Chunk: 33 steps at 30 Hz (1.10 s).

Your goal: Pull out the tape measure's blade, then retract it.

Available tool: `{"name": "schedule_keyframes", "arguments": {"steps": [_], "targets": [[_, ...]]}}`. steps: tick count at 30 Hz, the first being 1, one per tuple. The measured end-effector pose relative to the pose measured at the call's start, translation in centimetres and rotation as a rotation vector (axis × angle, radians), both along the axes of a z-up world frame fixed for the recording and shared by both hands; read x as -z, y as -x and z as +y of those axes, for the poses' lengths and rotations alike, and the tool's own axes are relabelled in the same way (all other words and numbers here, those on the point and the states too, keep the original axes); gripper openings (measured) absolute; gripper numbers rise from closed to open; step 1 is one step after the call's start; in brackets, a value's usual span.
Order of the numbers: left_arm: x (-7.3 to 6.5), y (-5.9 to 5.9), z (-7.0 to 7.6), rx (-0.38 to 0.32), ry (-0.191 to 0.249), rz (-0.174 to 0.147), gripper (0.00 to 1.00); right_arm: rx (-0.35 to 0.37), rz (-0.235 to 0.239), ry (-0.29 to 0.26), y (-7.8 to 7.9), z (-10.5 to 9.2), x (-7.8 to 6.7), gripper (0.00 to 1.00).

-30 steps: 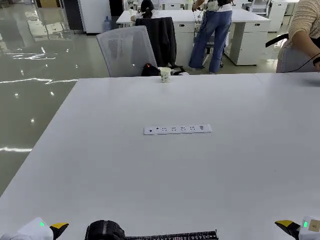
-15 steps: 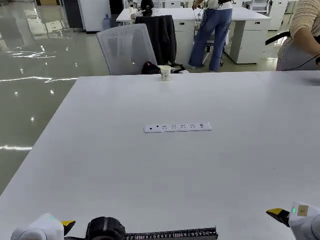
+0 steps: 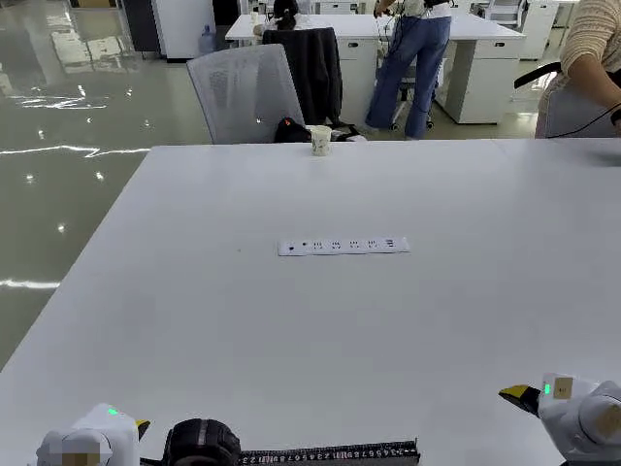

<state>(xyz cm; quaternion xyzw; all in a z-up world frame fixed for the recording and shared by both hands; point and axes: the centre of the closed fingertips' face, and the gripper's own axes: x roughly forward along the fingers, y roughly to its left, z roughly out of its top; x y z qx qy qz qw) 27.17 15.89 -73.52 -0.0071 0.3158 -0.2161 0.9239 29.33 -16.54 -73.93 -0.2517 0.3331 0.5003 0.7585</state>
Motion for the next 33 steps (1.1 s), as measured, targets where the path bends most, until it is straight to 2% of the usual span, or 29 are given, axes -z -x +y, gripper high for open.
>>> {"name": "schedule_keyframes", "arguments": {"steps": [5, 13, 17, 22, 33], "targets": [[0.0, -0.5, -0.1, -0.023, -0.006, -0.018, 0.99, -0.035, -0.005, 0.031, -0.2, 0.5, 0.1, 0.99], [0.0, -1.0, -0.2, -0.090, -0.013, -0.033, 0.99, -0.073, -0.003, 0.042, -0.6, 1.5, 0.1, 0.99], [0.2, -1.3, 0.0, -0.120, -0.068, -0.056, 0.99, -0.103, -0.006, 0.060, -0.7, 1.8, 0.3, 0.99], [0.5, -1.7, 0.1, -0.158, -0.079, -0.063, 0.99, -0.121, -0.006, 0.075, -1.0, 2.1, 0.5, 0.99], [0.8, -2.6, 0.5, -0.264, -0.041, -0.086, 0.99, -0.192, -0.017, 0.107, -1.6, 3.3, 0.6, 0.99]]}}
